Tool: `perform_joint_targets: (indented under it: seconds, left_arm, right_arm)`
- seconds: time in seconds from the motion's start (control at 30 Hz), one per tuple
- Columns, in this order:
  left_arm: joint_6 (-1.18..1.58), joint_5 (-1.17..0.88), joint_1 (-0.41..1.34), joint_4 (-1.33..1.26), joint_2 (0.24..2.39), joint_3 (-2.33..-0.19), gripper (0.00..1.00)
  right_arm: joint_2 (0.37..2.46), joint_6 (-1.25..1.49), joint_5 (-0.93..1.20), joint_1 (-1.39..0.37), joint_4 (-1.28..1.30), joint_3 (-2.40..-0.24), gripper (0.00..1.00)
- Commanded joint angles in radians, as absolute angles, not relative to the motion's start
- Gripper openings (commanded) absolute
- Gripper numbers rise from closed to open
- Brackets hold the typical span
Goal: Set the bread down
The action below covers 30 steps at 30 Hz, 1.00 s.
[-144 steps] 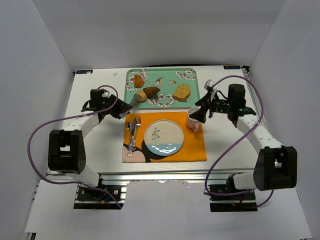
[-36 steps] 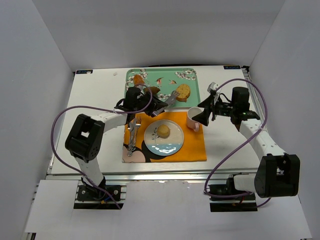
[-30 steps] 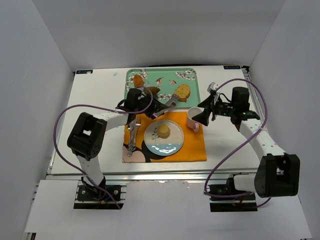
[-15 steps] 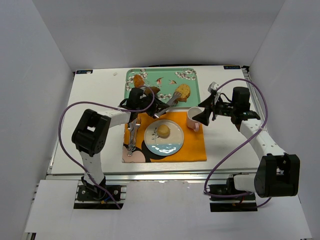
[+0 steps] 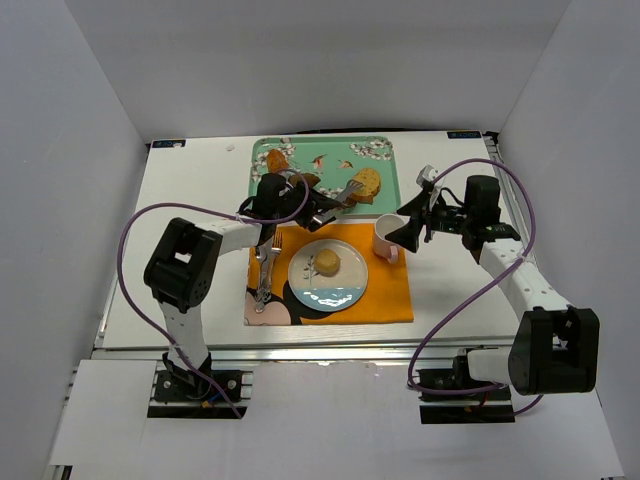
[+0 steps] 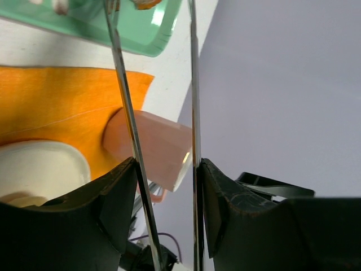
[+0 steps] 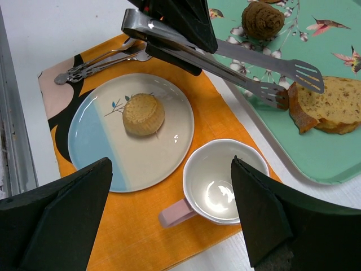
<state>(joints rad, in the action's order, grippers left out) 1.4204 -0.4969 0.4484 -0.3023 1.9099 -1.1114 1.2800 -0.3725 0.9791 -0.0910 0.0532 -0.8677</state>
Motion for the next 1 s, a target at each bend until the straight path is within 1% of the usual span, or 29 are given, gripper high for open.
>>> perform_joint_targets:
  seconds: [0.0,0.47,0.6,0.83,0.97]
  left_arm:
    - [1.486,-0.505,0.453,-0.408,1.917,-1.109,0.57]
    - [1.519,-0.502,0.454,-0.463,1.945,-1.08,0.55]
    - [1.52,-0.502,0.456,-0.471,1.959,-1.08,0.53]
    - [1.519,-0.508,0.456,-0.488,1.988,-1.086,0.45]
    - [1.526,-0.515,0.457,-0.505,1.997,-1.086,0.35]
  right_arm:
    - [1.264,-0.365,1.005,-0.084,0.023,-0.861,0.89]
    - [1.262,-0.364,1.006,-0.08,0.02,-0.857,0.89]
    - [1.262,-0.364,1.008,-0.08,0.02,-0.859,0.89]
    - [1.262,-0.362,1.008,-0.077,0.02,-0.861,0.89]
    - [1.262,-0.362,1.009,-0.074,0.025,-0.861,0.9]
